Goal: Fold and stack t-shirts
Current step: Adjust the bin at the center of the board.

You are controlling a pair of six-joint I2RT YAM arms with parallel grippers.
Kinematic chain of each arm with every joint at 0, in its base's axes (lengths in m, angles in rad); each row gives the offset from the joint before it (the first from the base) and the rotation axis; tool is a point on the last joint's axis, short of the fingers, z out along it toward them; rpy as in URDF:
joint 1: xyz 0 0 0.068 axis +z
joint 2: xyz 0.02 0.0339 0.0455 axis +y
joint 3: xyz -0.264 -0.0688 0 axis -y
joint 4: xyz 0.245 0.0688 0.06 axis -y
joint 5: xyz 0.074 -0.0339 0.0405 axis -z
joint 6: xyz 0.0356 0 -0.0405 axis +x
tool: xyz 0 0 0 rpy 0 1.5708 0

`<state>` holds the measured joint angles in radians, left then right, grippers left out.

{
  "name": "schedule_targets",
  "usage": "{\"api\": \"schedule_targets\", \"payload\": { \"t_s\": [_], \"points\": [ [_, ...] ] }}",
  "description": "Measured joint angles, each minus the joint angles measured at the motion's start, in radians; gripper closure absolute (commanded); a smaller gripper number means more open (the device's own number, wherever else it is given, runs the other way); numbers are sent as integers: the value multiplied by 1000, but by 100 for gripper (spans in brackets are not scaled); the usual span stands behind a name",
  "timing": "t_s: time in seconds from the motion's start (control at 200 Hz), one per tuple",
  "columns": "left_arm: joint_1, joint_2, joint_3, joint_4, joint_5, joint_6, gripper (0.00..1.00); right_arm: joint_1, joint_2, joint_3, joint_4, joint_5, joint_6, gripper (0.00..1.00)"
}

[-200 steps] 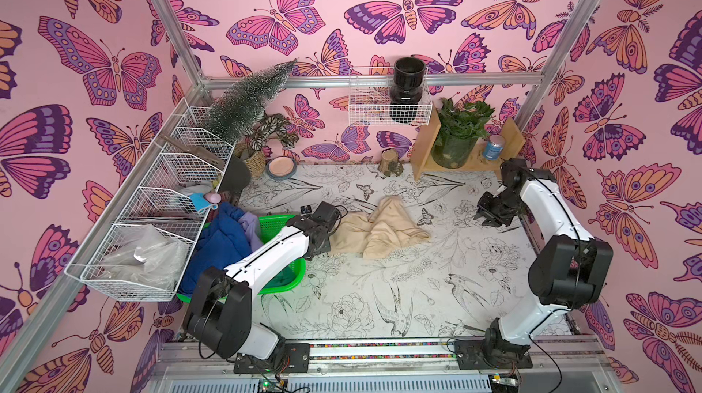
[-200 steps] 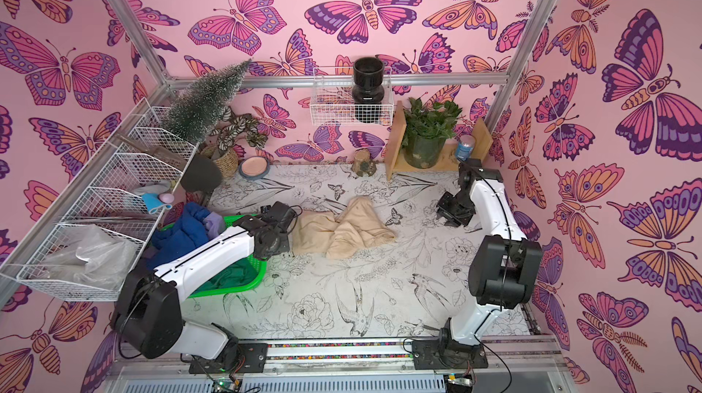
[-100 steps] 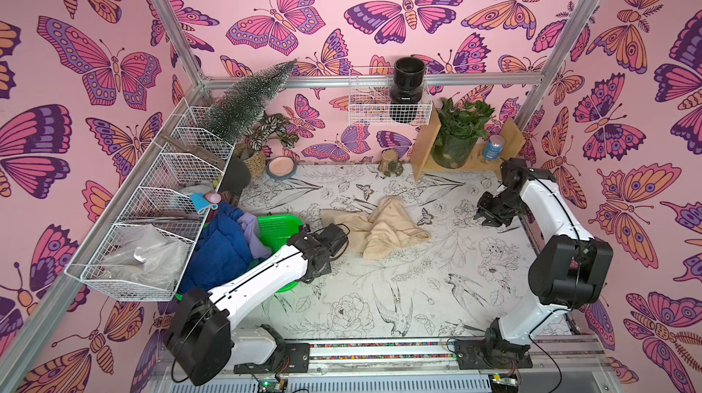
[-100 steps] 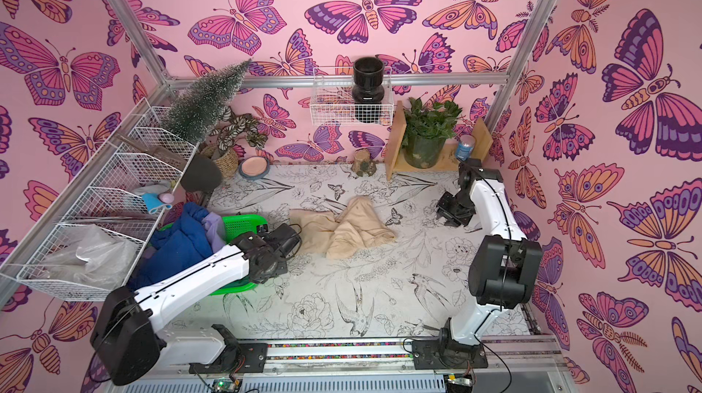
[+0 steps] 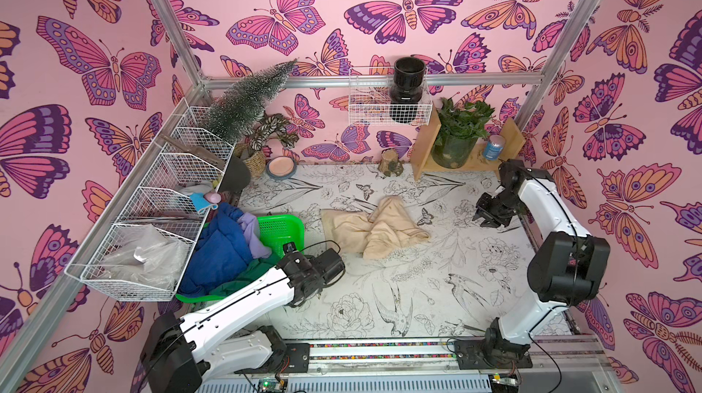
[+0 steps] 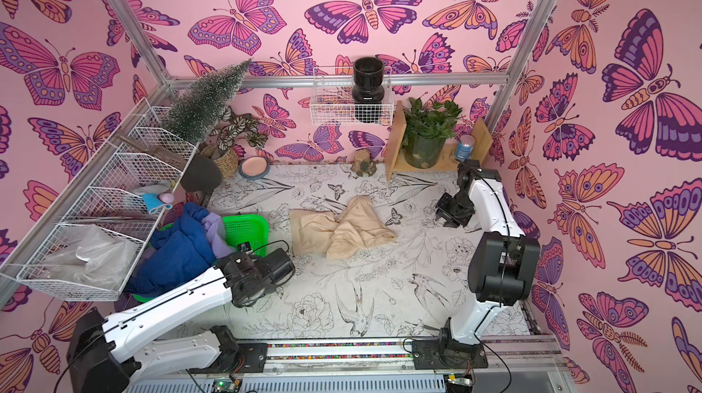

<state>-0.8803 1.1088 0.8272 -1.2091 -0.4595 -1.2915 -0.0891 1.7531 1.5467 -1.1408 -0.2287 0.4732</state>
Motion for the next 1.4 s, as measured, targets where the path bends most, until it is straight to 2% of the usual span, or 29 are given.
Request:
{"api": "schedule_targets", "payload": {
  "t_s": [0.135, 0.325, 0.466, 0.676, 0.846, 1.011, 1.172, 1.397],
  "points": [
    [-56, 1, -46, -12, 9, -90, 100, 0, 10, 0, -3, -4, 0, 66],
    [-40, 45, -103, -21, -43, -158, 100, 0, 21, 0, -8, -5, -2, 66],
    [106, 109, -114, 39, -77, -102, 100, 0, 22, 0, -8, -12, -2, 67],
    [359, 277, -76, 228, -120, 112, 100, 0, 22, 0, -11, -19, -2, 67],
    [559, 419, 68, 395, -115, 278, 100, 0, 21, 0, -11, -21, -2, 67],
    [705, 533, 233, 506, -92, 361, 100, 0, 10, 0, -11, -21, -2, 67],
    [787, 610, 342, 545, -63, 376, 100, 0, -3, 0, -11, -23, -2, 67],
    [788, 633, 392, 528, -22, 395, 100, 0, -9, 0, -11, -22, -2, 67]
  ]
}}
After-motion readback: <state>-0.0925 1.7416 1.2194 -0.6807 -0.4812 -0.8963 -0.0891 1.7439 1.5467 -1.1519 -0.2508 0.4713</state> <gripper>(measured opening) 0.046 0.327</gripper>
